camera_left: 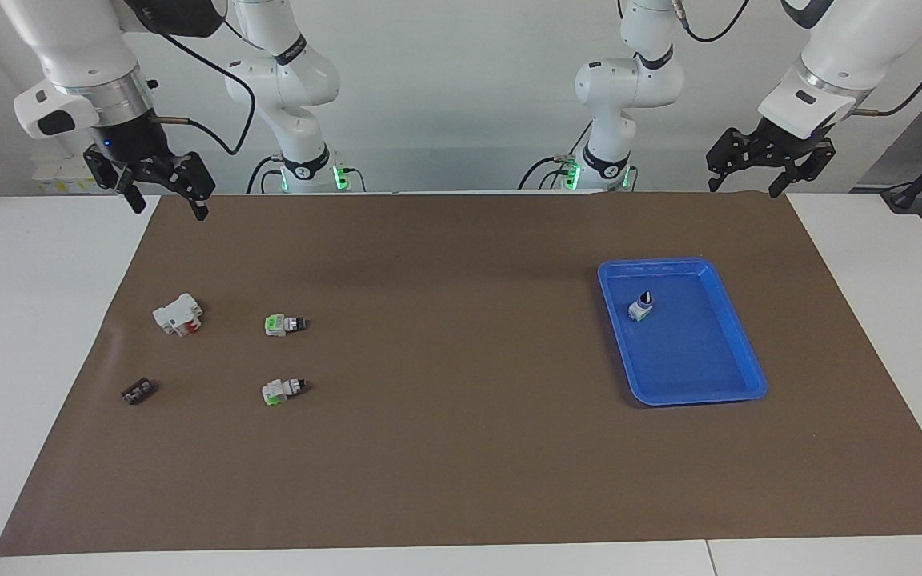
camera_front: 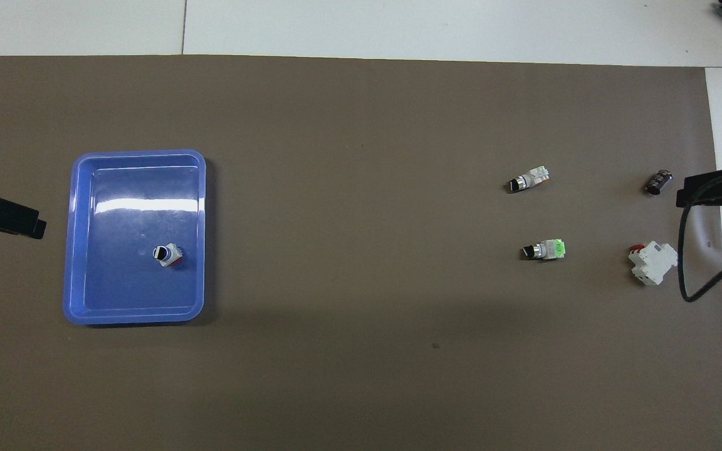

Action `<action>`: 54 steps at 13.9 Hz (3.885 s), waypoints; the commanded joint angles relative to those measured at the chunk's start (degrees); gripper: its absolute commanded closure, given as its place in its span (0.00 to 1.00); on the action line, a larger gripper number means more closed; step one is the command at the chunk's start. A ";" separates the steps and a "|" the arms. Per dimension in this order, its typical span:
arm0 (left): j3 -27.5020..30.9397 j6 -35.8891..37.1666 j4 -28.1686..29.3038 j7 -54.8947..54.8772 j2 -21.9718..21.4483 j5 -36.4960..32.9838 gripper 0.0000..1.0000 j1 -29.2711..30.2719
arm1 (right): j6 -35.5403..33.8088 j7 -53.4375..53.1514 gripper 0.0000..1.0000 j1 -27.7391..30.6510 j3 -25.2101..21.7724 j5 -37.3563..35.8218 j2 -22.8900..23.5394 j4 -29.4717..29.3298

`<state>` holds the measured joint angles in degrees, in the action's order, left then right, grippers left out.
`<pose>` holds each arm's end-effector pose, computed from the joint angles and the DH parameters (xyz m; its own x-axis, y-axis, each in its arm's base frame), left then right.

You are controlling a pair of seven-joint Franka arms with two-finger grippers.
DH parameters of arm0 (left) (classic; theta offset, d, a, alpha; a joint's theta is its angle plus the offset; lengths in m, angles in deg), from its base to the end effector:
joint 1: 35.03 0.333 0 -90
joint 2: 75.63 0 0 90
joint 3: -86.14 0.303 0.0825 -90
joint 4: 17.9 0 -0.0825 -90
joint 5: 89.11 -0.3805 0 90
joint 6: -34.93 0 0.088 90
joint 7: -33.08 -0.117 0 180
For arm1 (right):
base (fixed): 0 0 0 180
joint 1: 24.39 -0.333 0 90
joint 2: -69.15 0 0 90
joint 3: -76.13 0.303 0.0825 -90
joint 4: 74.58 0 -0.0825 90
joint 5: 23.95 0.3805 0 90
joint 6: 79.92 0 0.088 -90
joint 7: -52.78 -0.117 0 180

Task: Turn and place switch with both arms
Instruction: 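Move the right gripper toward the green-lit switch, then close the right gripper on the green-lit switch, then lift the switch with the right gripper and carry it toward the tray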

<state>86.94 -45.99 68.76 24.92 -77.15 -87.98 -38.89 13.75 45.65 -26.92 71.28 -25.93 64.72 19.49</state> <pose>0.5248 -0.0305 0.6294 0.9778 -0.1975 -0.0700 -0.1958 -0.9802 0.0303 0.5342 -0.0272 0.6157 0.9841 -0.1621 0.0729 -0.1638 -0.9863 0.0191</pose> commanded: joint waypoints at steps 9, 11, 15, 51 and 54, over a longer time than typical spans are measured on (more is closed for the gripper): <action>-0.36 -1.09 2.11 -0.02 -1.73 -1.04 0.00 0.34 | 4.14 -15.20 0.00 0.25 0.89 0.68 -1.02 1.29; -0.27 -1.09 2.11 -0.02 -1.73 -1.04 0.00 0.34 | 4.68 -31.47 0.00 -2.12 1.16 -1.17 0.20 1.56; -0.27 -1.09 2.11 -0.02 -1.73 -1.04 0.00 0.34 | 10.38 -46.36 0.00 -2.39 1.16 -1.18 1.97 6.73; -0.27 -1.00 2.11 -0.02 -1.73 -1.04 0.00 0.34 | 37.22 -62.21 1.00 -4.15 1.16 11.30 13.57 33.57; -0.27 -1.00 2.11 -0.02 -1.73 -1.04 0.00 0.34 | 25.21 -62.56 1.00 -4.41 1.25 13.49 12.08 26.29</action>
<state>86.94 -45.99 68.78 24.92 -77.16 -87.98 -38.88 46.73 -17.89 -31.56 72.37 -15.28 77.42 51.58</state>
